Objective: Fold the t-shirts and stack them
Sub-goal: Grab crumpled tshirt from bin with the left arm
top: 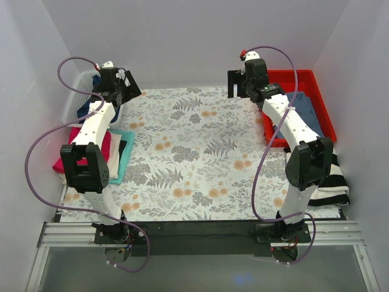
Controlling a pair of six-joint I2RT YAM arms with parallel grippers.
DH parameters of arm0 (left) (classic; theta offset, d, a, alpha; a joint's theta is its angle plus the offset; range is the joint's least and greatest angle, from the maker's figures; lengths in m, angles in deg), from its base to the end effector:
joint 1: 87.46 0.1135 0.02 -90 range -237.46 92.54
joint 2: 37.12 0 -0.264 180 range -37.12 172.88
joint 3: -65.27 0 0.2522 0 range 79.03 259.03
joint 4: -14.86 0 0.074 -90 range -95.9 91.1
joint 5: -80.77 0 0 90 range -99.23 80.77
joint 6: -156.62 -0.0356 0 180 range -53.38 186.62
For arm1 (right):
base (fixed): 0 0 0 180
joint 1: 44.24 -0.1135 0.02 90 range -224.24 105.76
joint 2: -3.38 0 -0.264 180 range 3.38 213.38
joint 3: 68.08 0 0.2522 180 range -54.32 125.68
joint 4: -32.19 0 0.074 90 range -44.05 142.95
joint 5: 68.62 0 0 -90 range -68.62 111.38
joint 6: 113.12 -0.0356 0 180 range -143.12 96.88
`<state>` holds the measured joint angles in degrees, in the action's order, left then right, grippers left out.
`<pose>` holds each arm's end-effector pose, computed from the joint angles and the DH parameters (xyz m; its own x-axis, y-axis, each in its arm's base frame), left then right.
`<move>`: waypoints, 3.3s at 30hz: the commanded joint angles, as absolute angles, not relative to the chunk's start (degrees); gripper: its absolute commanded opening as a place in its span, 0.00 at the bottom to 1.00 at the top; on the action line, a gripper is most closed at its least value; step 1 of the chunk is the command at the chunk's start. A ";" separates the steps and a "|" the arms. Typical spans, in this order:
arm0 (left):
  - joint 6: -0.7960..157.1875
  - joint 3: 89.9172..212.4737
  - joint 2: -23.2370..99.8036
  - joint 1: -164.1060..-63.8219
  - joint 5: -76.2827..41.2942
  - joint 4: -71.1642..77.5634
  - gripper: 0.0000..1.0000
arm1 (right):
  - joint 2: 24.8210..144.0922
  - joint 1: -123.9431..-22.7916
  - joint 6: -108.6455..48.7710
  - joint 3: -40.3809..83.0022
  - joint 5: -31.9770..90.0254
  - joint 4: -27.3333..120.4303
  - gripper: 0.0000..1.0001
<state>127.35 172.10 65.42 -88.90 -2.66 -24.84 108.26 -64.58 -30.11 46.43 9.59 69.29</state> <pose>0.4179 -0.0064 0.3267 -0.2237 -0.8612 -0.4563 -0.5387 0.4994 -0.6786 0.4085 0.1437 0.3606 -0.4500 -0.0398 -0.8921 -0.1164 0.9931 0.0144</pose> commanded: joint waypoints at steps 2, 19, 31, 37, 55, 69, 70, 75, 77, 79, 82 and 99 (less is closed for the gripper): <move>125.86 170.17 59.91 -89.22 -1.16 -23.78 0.98 | 107.88 -64.89 -30.15 47.81 9.52 69.86 0.96; 133.84 180.09 67.37 -87.56 19.84 -32.82 0.96 | 108.05 -65.42 -31.03 47.37 7.58 71.71 0.95; 136.50 194.94 85.29 -78.94 12.92 -36.79 0.89 | 109.28 -65.42 -31.03 47.02 7.41 72.93 0.94; 133.59 201.27 93.56 -77.01 11.51 -34.76 0.90 | 109.28 -65.42 -31.38 46.05 6.88 74.07 0.94; 132.45 208.14 104.82 -71.82 8.43 -35.82 0.88 | 109.90 -65.42 -33.85 43.23 7.76 75.39 0.90; 133.67 208.73 107.89 -71.30 7.55 -37.47 0.28 | 112.54 -65.60 -34.11 47.36 8.03 77.33 0.90; 134.11 209.80 108.16 -71.12 7.03 -38.01 0.22 | 112.54 -65.60 -34.02 47.45 7.94 77.42 0.90; 135.78 211.92 106.50 -70.06 3.78 -38.02 0.00 | 112.98 -65.68 -34.28 48.07 7.94 77.59 0.90; 136.22 211.13 104.04 -70.06 1.86 -36.88 0.00 | 113.15 -65.77 -34.37 48.33 8.28 77.68 0.90; 136.58 210.51 102.19 -70.06 0.27 -35.91 0.00 | 113.24 -65.86 -34.46 48.59 8.29 77.68 0.90; 137.19 209.46 97.98 -69.98 -2.81 -33.63 0.00 | 113.50 -66.12 -34.46 48.77 8.37 77.68 0.90; 136.67 213.75 80.04 -72.96 -18.53 -21.32 0.00 | 113.68 -67.09 -34.72 47.72 9.61 77.68 0.89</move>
